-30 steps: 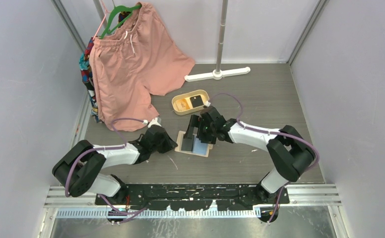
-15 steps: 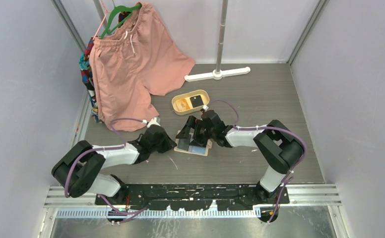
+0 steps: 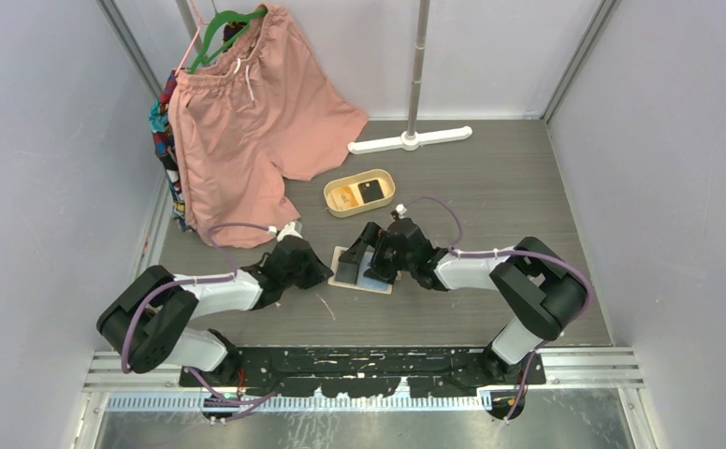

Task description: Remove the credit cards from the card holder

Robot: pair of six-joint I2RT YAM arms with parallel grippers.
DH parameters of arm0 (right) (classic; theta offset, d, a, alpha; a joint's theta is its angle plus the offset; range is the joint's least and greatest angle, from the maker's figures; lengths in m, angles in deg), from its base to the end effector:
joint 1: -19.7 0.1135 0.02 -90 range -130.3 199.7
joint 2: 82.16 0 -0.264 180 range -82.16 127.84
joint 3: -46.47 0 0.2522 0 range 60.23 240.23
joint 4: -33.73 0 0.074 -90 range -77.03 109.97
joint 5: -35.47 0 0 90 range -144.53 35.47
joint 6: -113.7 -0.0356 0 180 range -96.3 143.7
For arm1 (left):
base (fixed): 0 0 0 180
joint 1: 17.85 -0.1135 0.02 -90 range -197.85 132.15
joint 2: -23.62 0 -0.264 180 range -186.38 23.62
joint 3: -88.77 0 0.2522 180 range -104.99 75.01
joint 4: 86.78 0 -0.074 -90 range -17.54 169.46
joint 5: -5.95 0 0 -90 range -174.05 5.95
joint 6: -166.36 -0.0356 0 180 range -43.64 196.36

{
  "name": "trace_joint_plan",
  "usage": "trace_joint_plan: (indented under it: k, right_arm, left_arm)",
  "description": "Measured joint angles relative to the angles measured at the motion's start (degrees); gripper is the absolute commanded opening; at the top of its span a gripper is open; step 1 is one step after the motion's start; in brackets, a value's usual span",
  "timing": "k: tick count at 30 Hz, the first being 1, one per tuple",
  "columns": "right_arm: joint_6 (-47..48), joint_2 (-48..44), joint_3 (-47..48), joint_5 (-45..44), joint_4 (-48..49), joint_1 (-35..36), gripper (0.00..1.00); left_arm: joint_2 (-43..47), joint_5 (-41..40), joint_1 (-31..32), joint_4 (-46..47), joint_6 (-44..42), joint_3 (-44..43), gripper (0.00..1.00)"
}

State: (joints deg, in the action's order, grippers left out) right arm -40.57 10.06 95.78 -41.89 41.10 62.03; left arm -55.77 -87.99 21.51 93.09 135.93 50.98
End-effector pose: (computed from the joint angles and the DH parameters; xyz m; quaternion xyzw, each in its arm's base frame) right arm 0.2191 0.2101 0.1424 0.1187 0.8772 0.4231 0.1933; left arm 0.1884 -0.1514 0.1326 -0.1739 0.8954 -0.2902 0.2894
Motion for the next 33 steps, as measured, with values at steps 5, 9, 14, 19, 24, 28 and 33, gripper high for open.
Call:
trace_joint_plan:
  k: [5,9,14,19,24,28,33]
  right_arm:
    - [0.13,-2.36,-0.28,-3.82,-3.58,0.09,1.00]
    - [0.26,-2.60,-0.72,-4.46,-3.04,0.11,0.99]
    - [0.15,-0.72,-3.06,-3.69,5.38,0.09,0.99]
    - [-0.02,2.19,-4.59,-2.19,14.10,0.04,0.98]
    - [-0.33,3.96,-4.98,-1.38,18.03,-0.04,0.98]
    - [-0.66,4.92,-5.03,-0.76,19.87,-0.17,0.99]
    - [-0.81,5.29,-4.02,-0.13,18.71,-0.42,0.99]
  left_arm:
    - [0.00,0.07,0.00,0.02,0.00,0.00,0.00]
    - [0.00,0.07,0.00,0.02,0.00,0.00,0.00]
    - [0.00,0.07,0.00,0.00,0.00,0.00,0.00]
    - [0.02,0.04,0.00,-0.07,-0.02,0.00,0.00]
    - [0.04,0.02,0.00,-0.15,0.00,0.00,0.00]
    - [0.13,-0.04,0.00,-0.26,0.00,0.00,0.00]
    - [0.15,-0.15,-0.04,-0.35,-0.02,0.00,0.00]
